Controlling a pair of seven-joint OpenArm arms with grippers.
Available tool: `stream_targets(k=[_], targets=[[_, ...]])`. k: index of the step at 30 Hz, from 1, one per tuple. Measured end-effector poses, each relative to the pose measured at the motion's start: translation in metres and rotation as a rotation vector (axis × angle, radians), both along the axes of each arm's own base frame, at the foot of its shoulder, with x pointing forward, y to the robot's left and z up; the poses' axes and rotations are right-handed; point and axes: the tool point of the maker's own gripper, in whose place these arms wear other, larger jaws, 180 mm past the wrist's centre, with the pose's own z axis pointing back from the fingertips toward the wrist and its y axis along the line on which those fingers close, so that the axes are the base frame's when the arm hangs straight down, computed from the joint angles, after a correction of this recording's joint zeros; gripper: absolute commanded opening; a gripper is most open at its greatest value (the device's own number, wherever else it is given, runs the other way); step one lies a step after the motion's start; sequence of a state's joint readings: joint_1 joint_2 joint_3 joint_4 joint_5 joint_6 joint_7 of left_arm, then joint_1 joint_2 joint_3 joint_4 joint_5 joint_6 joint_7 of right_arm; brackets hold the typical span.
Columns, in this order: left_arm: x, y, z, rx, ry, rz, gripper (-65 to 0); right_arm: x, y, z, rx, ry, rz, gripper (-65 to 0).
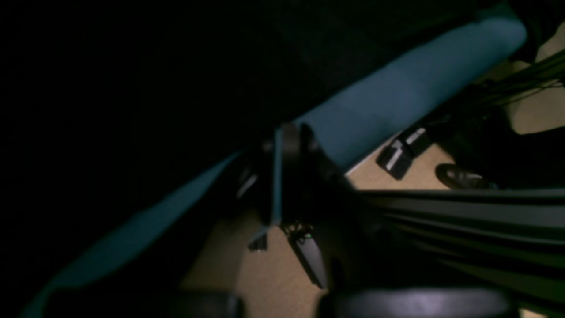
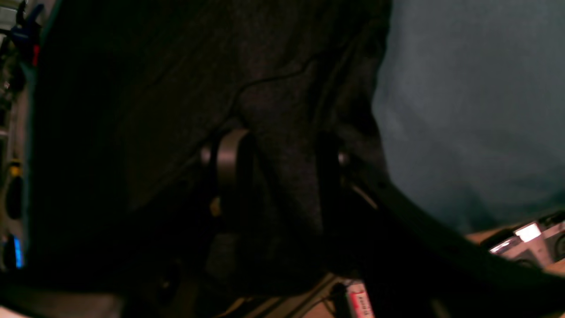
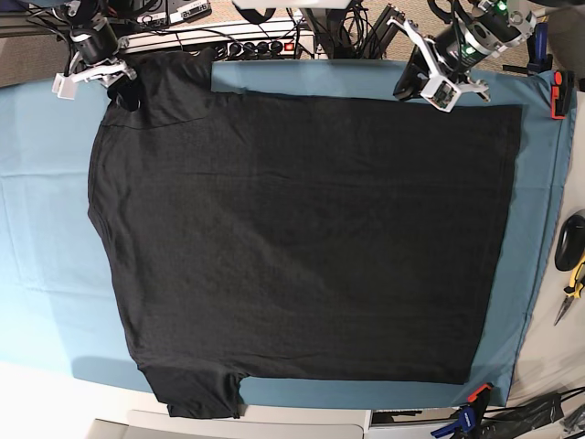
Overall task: Fold the T-shirt properly
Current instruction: 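Grasp the shirt's shoulder corners with both grippers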
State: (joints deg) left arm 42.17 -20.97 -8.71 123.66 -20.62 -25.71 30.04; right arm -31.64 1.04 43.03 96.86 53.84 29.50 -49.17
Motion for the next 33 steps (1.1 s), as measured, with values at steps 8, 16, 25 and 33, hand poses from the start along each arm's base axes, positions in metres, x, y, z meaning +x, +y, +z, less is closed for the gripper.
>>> stream_targets(k=[8,16,25,33], targets=[[0.000,0.000,0.000,0.000,0.000,-0.001,-60.8,0.002,-0.017,0.000,-0.138,0.001,-0.006,-38.8],[-0.002,0.001,-0.002,0.010,0.012,-0.004,-60.8,-0.007,-0.058,0.007,-0.216,0.044,-0.103,-38.8],[-0.002,0.001,-0.002,0.010,0.012,-0.004,-60.8,0.001,-0.044,0.003,-0.163,0.045,-0.068,-38.8],[-0.002,0.001,-0.002,0.010,0.012,-0.004,-60.8,0.004,-0.017,-0.001,-0.108,0.024,-0.006,-38.8]])
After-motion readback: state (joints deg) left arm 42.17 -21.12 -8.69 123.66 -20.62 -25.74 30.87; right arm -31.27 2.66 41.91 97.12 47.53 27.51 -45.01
